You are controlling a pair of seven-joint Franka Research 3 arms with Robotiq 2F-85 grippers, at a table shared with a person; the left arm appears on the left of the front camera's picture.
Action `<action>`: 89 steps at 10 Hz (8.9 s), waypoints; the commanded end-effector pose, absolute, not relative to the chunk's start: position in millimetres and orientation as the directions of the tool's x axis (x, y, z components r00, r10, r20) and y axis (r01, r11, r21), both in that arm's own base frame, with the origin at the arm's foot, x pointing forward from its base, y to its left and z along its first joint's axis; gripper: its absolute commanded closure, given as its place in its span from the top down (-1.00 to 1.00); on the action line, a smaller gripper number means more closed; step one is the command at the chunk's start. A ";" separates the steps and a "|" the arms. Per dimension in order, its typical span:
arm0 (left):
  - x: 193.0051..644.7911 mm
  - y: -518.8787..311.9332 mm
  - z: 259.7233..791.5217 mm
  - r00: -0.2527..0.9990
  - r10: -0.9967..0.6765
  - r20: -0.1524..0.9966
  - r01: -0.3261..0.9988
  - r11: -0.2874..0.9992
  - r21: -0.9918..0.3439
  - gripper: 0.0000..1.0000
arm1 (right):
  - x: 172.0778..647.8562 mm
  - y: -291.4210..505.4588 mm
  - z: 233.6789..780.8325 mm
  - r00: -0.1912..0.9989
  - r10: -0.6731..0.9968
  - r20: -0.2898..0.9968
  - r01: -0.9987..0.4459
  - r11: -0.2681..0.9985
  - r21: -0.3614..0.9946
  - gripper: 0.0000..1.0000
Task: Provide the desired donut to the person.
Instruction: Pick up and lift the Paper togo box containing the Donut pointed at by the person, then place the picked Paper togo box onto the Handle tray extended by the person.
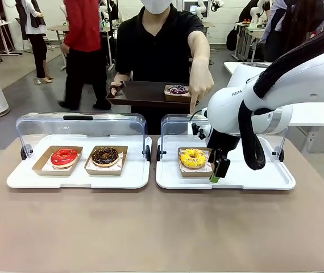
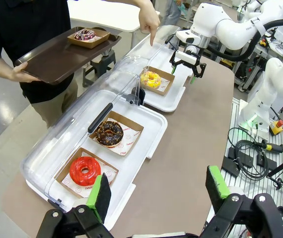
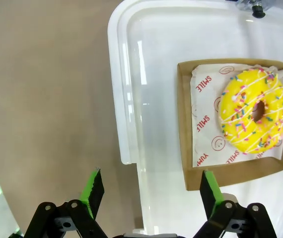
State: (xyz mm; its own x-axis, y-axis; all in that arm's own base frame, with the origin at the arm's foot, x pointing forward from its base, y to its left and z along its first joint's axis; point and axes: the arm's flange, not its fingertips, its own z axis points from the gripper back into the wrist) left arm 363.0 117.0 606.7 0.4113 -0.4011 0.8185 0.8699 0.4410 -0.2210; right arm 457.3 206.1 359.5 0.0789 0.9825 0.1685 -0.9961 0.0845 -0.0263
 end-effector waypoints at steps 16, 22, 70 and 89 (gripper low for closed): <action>361.6 118.0 608.2 0.411 -0.394 0.822 0.871 0.437 -0.225 1.00 | 504.3 214.9 324.5 0.090 0.991 0.097 -0.995 0.094 -0.043 1.00; 361.6 118.0 608.2 0.411 -0.394 0.822 0.871 0.437 -0.225 1.00 | 507.1 212.0 316.9 0.086 0.991 0.100 -0.995 0.090 -0.037 -0.17; 361.6 118.0 608.2 0.411 -0.394 0.822 0.871 0.437 -0.225 1.00 | 404.8 309.0 594.9 0.135 0.989 0.057 -0.964 0.145 -0.221 -0.96; 361.6 118.0 608.2 0.411 -0.394 0.822 0.871 0.437 -0.225 1.00 | 531.9 441.2 525.4 -0.004 0.993 0.118 -0.981 0.019 -0.191 -0.96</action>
State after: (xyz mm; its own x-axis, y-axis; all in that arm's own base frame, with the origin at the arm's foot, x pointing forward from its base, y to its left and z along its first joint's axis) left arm 363.0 117.0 606.6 0.4114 -0.4011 0.8184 0.8699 0.4409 -0.2212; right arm 521.4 439.7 524.6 0.0050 0.9909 0.1345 -0.9860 0.0273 -0.1648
